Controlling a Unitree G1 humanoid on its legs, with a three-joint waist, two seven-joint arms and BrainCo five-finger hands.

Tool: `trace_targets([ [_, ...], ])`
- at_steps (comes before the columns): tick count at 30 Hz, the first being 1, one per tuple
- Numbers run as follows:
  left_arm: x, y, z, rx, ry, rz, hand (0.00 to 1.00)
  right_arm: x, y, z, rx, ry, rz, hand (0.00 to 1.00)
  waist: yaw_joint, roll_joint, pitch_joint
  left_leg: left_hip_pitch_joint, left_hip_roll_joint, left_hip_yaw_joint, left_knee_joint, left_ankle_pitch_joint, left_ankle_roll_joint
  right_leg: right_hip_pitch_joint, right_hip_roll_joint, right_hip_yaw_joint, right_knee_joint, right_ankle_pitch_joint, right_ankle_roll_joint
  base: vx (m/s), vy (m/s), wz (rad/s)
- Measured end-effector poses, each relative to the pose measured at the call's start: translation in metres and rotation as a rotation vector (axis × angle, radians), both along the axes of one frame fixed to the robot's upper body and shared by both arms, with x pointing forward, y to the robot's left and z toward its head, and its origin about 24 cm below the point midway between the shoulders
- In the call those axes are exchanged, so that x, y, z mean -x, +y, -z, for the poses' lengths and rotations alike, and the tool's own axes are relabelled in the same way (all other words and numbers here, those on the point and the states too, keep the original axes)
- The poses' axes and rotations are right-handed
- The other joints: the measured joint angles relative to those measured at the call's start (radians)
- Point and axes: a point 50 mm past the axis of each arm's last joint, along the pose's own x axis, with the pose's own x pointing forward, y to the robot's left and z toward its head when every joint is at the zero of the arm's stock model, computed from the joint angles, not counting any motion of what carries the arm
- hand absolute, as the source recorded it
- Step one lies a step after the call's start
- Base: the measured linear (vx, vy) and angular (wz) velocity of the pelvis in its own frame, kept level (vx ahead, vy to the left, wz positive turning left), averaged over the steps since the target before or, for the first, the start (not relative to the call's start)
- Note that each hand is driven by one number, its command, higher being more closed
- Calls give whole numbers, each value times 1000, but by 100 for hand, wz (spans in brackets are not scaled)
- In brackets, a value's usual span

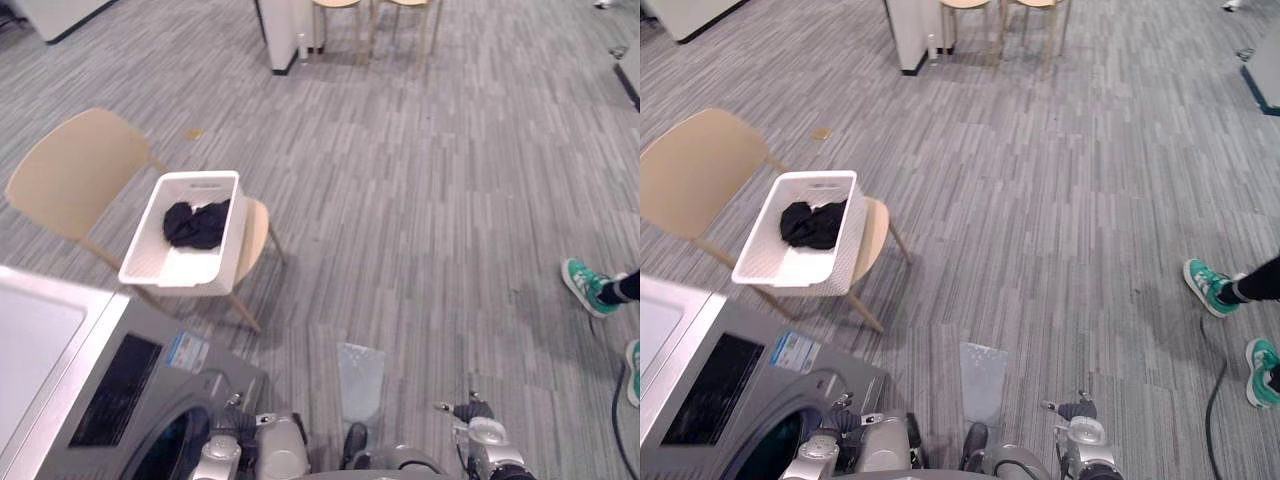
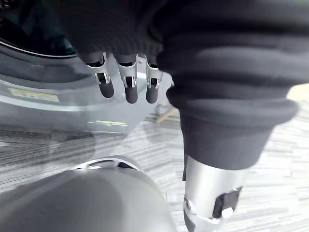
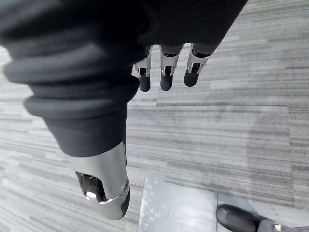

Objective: Pick up the laundry basket with both hands and put the clothes into the washing machine.

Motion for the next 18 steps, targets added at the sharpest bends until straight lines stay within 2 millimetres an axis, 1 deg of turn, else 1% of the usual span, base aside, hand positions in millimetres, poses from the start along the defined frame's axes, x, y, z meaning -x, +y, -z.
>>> trace_targets([
  [1, 0, 0, 0, 1, -3, 0, 0, 0, 0, 0, 2, -1, 0, 0, 2, -1, 1, -9, -25, 1, -64, 16, -8, 10, 2, 5, -16, 2, 3, 273, -5, -19],
  [2, -2, -1, -1, 3, -10, -1, 0, -3, -1, -1, 7, -5, -7, 0, 14, 4, 6, -23, -68, 4, -179, 92, 20, 41, 10, 23, -57, 8, 9, 244, -1, -43],
  [3, -2, -1, -1, 3, -13, -2, 0, -5, 0, -2, 8, -11, -15, 0, 50, -2, 11, -11, -98, 6, -244, 200, 60, 64, 13, 59, -87, 12, 8, 326, 3, -55],
  [4, -3, -1, -2, 3, -15, -3, 0, -7, 0, -3, 10, -16, -19, 0, 61, -7, 11, -8, -101, 7, -252, 227, 84, 65, 11, 73, -90, 10, 10, 347, 8, -45],
  [5, -5, 1, -3, 2, -23, -11, 0, -14, 0, -6, 19, -34, -32, 0, 66, -17, 18, -21, -107, 6, -226, 229, 106, 67, 6, 81, -89, 0, 19, 454, 21, 1],
  [6, -5, 2, -3, 4, -29, -30, 0, -19, -1, -9, 30, -46, -42, 0, 61, -30, 25, -55, -118, 9, -156, 199, 142, 71, 3, 84, -86, -15, 29, 388, 31, 19],
  [7, -4, 3, -3, 7, -27, -39, 0, -21, -1, -10, 31, -48, -45, 0, 62, -33, 27, -68, -124, 14, -122, 182, 169, 74, 3, 87, -72, -30, 47, 461, 54, 11],
  [8, 3, 3, 0, 10, -5, -52, 0, -18, -1, -8, 31, -35, -48, 0, 70, -25, 22, -44, -125, 48, -116, 176, 187, 58, 2, 74, 29, -84, 85, 375, 54, -2],
  [9, 13, 4, 4, 12, 29, -61, 0, -17, 5, -6, 19, -29, -61, 0, 69, -23, 21, 30, -118, 65, -170, 120, 244, 15, -5, 38, 234, -142, 145, 389, 49, 6],
  [10, 16, 5, 5, 10, 40, -64, 0, -18, 7, -6, 14, -30, -66, 0, 66, -26, 20, 70, -116, 48, -192, 89, 277, -34, -23, 17, 381, -152, 160, 446, 15, 43],
  [11, 18, 10, 5, -2, 48, -65, 0, -16, 11, -4, 8, -25, -73, 0, 51, -54, 21, 120, -139, 14, -206, 76, 293, -158, -100, -17, 706, -128, 166, 399, -12, 71],
  [12, 20, 13, 5, -13, 52, -64, 0, -14, 11, -3, 9, -19, -73, 0, 42, -63, 21, 143, -152, -6, -205, 65, 302, -191, -134, -22, 813, -136, 158, 626, -54, 123],
  [13, 19, 14, 4, -28, 49, -50, 0, -10, 7, -2, 17, -8, -69, 0, 22, -63, 20, 195, -164, -57, -203, 38, 303, -240, -201, -27, 908, -171, 142, 526, -58, 108],
  [14, 18, 13, 4, -28, 47, -46, 0, -11, 7, -3, 20, -12, -70, 0, 23, -59, 22, 217, -165, -76, -213, 33, 295, -256, -224, -31, 894, -186, 128, 628, -75, 107],
  [15, 17, 11, 4, -24, 45, -46, 0, -15, 7, -4, 19, -21, -73, 0, 24, -50, 26, 264, -163, -113, -246, 33, 293, -279, -257, -37, 798, -212, 118, 499, -82, 77],
  [16, 15, 8, 4, -15, 39, -46, 0, -19, 7, -6, 22, -35, -76, 0, 19, -34, 29, 300, -153, -158, -282, 35, 284, -300, -268, -26, 653, -214, 115, 471, -102, 94],
  [17, 10, 5, 3, -6, 26, -46, 0, -20, 6, -7, 25, -41, -77, 0, 18, -22, 31, 319, -142, -192, -302, 34, 274, -319, -261, 7, 530, -202, 123, 360, -106, 89],
  [18, 7, 4, 2, -2, 17, -44, 0, -20, 6, -8, 25, -42, -77, 0, 18, -19, 31, 327, -138, -215, -311, 33, 268, -329, -256, 42, 449, -183, 140, 349, -147, 93],
])
